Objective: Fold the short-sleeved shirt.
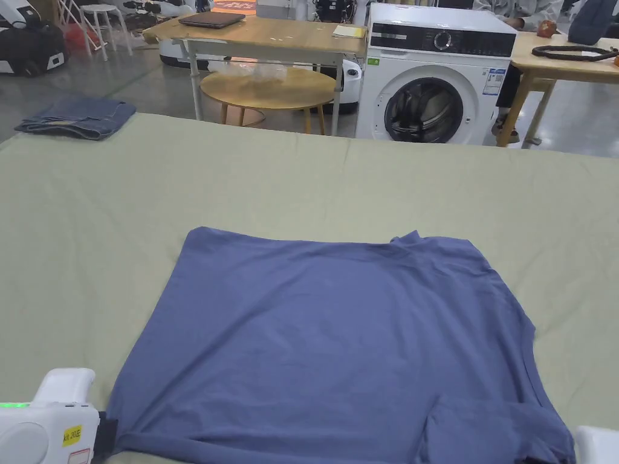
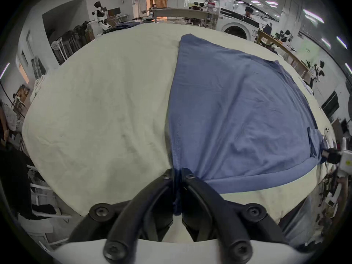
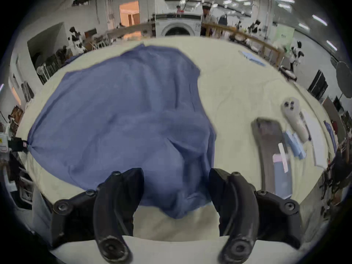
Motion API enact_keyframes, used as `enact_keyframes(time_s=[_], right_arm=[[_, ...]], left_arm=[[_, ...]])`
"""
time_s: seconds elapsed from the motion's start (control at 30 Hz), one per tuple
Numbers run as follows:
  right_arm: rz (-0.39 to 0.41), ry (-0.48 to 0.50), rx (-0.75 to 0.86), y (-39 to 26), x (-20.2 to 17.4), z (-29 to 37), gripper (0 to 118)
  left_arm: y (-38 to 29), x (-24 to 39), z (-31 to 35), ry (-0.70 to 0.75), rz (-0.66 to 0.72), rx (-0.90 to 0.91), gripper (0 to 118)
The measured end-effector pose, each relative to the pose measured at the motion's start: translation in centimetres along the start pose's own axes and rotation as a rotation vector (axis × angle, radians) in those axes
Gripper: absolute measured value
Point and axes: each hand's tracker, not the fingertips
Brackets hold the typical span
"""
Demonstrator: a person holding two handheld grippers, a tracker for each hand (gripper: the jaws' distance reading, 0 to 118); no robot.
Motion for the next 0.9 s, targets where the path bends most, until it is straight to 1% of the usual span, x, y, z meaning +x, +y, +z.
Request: enact_keyframes(time_s=[0.03,0.07,0.13,0.17,0.2,0.23,0.27,0.37,0.47,0.6,0.63,0.77,0.9], right_arm=[[0.001,-0.011,-0.031,-0.4,-0.1,-0.7,69],[0.006,-0.003,-0.025,-0.7,-0.2,-1.0,65],[-0.002,0.047,0.031,-1.2,-0.3,-0.7,39],[-0.006,0.07,0.025,-1.2,-0.8,-0.6,15],[-0.007,0.077,0.021,-1.0,-1.0,-0.5,7],[0.017,0.037,0.022,-0.9,-1.4,-0.3,7],[0.028,0.032,0.027,-0.8,-1.5,-0.1,7],[-0.008,0.06,0.064,-0.4,-1.1,1.6,6],[-0.012,0.069,0.109,1.1,-0.8,3.4,6],[-0.022,0.073,0.141,4.5,-0.7,4.6,6],[-0.021,0.071,0.146,5.7,-0.7,4.6,6],[-0.024,0.06,0.151,11.0,-1.0,3.3,6],[-0.074,0.056,0.129,15.9,-0.9,-0.1,6]], left_arm=[[0.0,-0.1,0.0,-0.003,0.005,0.0,0],[0.0,-0.1,0.0,-0.005,0.009,0.002,0],[-0.1,0.0,0.0,-0.008,0.004,0.004,0],[-0.2,-0.1,0.1,-0.01,0.003,0.008,0],[-0.2,-0.1,0.1,-0.012,0.0,0.01,0],[-0.2,0.0,0.4,-0.015,-0.004,0.014,0],[-0.3,-0.1,0.7,-0.019,-0.005,0.028,0],[0.3,0.0,2.1,-0.03,-0.001,0.076,0],[1.6,0.0,3.5,-0.043,0.005,0.131,0],[4.6,-0.3,2.9,-0.047,0.0,0.172,0],[5.8,0.1,3.6,-0.043,-0.001,0.187,0],[10.5,-0.1,2.8,-0.049,-0.002,0.216,0],[15.4,0.1,-0.2,-0.032,0.0,0.216,0]])
